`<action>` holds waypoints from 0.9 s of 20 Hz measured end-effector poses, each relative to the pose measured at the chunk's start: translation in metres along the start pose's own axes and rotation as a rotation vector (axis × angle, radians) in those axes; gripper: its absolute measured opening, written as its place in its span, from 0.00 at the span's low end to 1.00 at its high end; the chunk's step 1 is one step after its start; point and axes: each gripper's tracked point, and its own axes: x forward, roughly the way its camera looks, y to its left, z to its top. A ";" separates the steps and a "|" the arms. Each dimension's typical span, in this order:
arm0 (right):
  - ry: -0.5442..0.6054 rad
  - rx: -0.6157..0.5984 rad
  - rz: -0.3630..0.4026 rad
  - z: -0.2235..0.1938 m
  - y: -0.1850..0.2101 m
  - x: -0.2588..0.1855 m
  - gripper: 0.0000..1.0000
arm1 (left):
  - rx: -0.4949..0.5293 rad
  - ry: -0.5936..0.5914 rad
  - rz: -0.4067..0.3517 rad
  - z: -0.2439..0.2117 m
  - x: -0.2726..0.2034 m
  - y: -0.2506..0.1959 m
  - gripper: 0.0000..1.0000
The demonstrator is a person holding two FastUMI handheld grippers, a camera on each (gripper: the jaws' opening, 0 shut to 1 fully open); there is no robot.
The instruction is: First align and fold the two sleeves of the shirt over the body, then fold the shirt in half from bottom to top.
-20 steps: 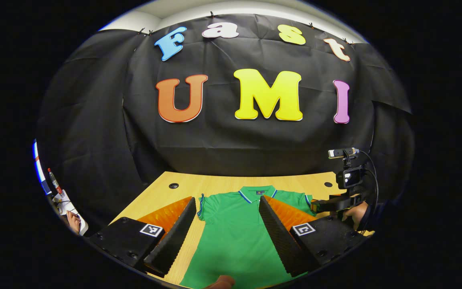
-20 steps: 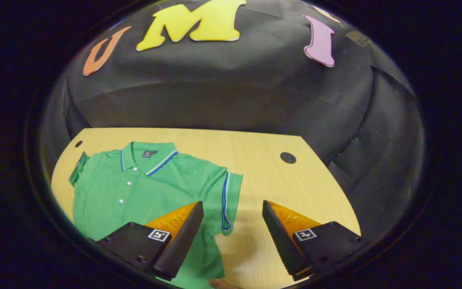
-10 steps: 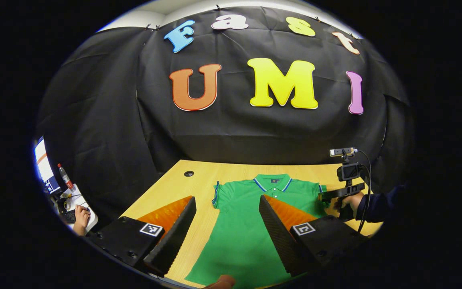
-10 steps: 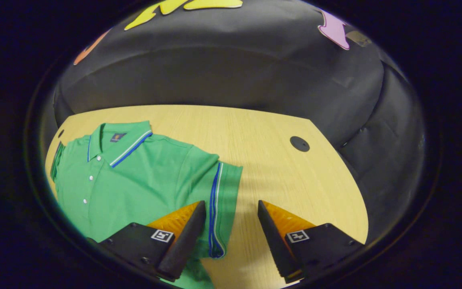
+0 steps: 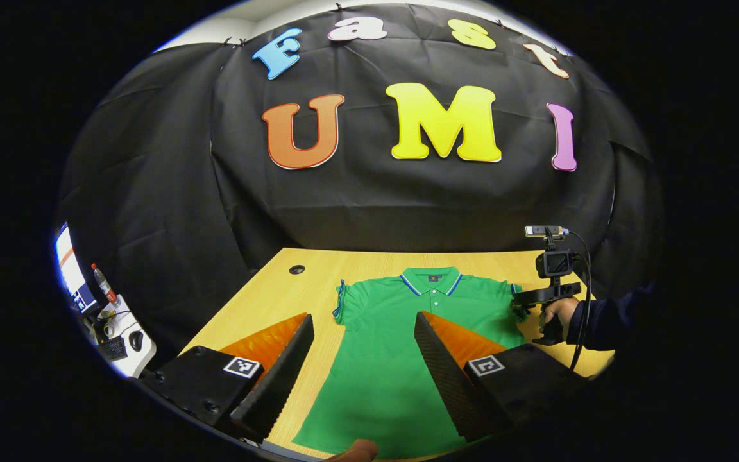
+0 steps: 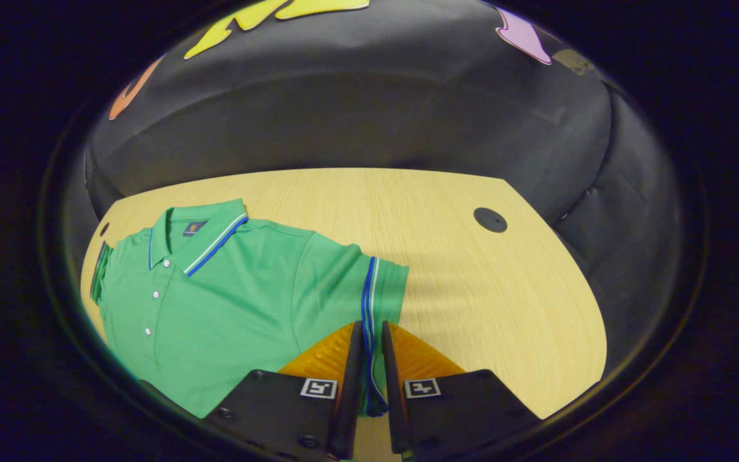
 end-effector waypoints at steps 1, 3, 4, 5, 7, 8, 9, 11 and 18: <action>-0.004 -0.001 0.005 0.000 0.001 -0.001 0.16 | 0.000 0.003 0.003 -0.001 0.000 0.000 1.00; -0.005 0.005 0.020 0.000 0.000 0.000 0.15 | 0.002 0.008 0.006 -0.002 0.000 -0.001 1.00; -0.004 0.017 0.028 0.000 0.000 -0.001 0.16 | 0.003 0.010 0.007 -0.002 0.001 -0.001 1.00; -0.005 0.024 0.020 -0.001 -0.003 0.001 0.16 | 0.004 0.010 0.007 -0.001 0.000 -0.001 1.00; 0.003 0.047 0.028 0.000 -0.003 -0.001 0.05 | 0.009 0.009 0.009 0.000 -0.001 -0.004 1.00; 0.004 0.045 0.030 0.000 -0.004 -0.002 0.05 | 0.011 0.009 0.009 0.000 -0.002 -0.004 1.00; 0.005 0.044 0.034 0.000 -0.004 -0.003 0.05 | 0.013 0.006 0.011 0.000 -0.002 -0.004 1.00; -0.002 0.043 0.031 0.003 -0.005 -0.008 0.02 | 0.013 0.004 0.013 0.002 -0.005 -0.003 1.00; -0.070 0.043 0.042 0.032 0.001 -0.032 0.05 | -0.014 -0.008 0.017 0.003 -0.011 0.001 1.00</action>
